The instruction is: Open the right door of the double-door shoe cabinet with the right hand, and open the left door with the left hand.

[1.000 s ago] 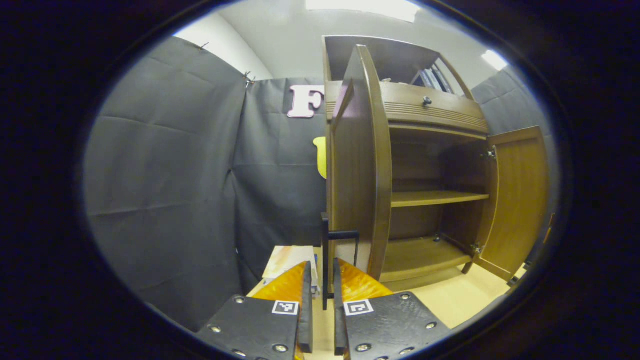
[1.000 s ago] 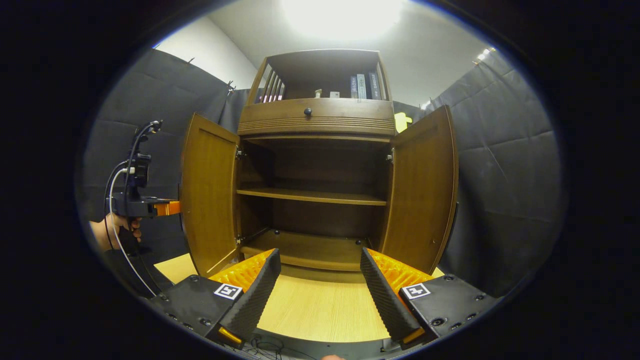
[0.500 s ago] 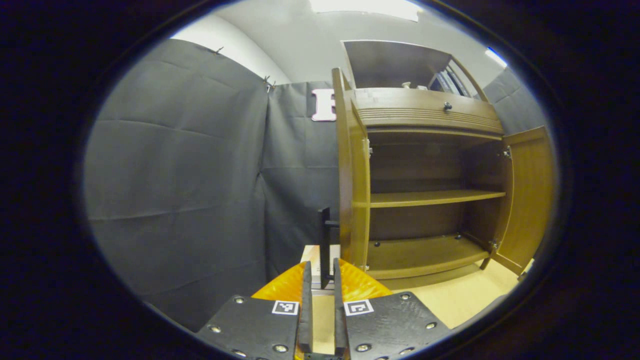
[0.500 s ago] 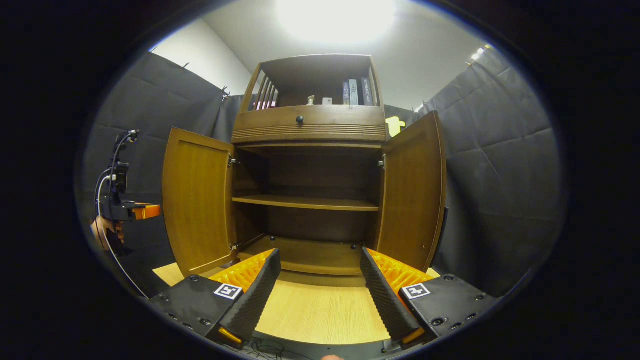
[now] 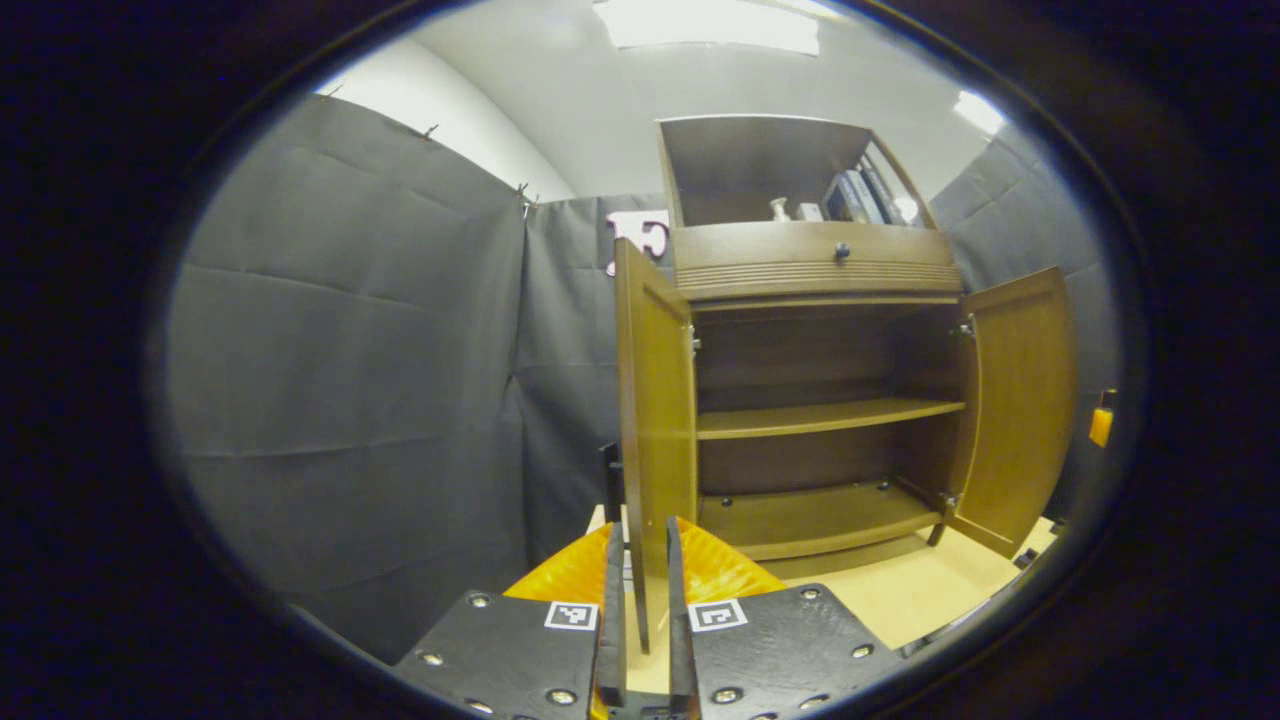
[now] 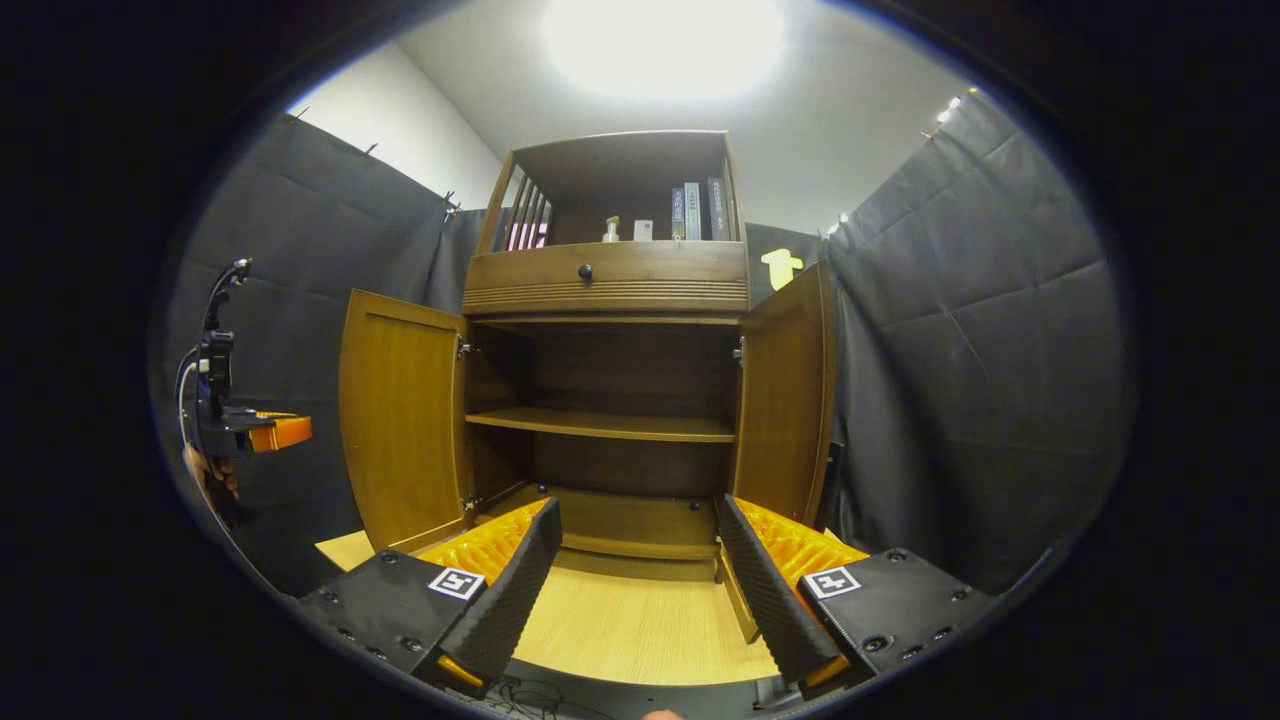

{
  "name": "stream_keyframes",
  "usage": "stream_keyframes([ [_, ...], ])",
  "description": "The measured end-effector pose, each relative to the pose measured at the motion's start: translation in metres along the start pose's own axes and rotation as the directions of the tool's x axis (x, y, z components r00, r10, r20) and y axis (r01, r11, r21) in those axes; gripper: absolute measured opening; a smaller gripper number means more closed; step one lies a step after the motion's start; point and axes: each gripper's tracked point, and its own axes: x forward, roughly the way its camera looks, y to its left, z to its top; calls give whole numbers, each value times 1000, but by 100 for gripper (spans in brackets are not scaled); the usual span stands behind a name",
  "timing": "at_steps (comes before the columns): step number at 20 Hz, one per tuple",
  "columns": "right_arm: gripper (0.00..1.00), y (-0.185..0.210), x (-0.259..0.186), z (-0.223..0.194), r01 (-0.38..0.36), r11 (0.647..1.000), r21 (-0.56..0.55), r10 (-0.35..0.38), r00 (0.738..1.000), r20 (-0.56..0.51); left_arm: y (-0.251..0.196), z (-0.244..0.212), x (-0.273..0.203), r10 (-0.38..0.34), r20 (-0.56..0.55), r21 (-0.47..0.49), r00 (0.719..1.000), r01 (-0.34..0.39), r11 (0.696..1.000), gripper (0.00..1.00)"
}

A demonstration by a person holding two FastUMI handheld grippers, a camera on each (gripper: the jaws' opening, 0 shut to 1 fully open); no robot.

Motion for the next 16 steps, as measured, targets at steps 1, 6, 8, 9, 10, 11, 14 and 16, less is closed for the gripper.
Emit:
stream_keyframes([
  [1,100,-2,-6,0,-2,1000,1,2,1000,0,-6,4,-8,-8,6,0,1000,8,1000,20],
  [6,100,-8,-28,2,0,1000,18,0,1000,3,-28,13,-50,-44,24,12,999,44,999,20],
  [8,100,-10,-35,3,3,1000,20,-3,1000,7,-32,14,-62,-52,23,12,998,52,999,20],
  [9,100,-10,-39,2,3,1000,21,-4,1000,11,-35,14,-67,-56,22,10,998,56,998,19],
  [10,100,-10,-42,3,6,1000,22,-6,1000,14,-37,13,-71,-58,20,8,998,58,998,17],
  [11,100,-9,-45,3,7,1000,24,-7,1000,16,-38,12,-76,-59,19,7,998,59,998,16],
  [14,100,-9,-51,1,12,1000,25,-13,1000,16,-36,9,-86,-61,18,13,998,61,998,17],
  [16,100,-9,-53,2,18,999,27,-18,1000,16,-35,8,-89,-56,23,19,998,56,998,18],
])
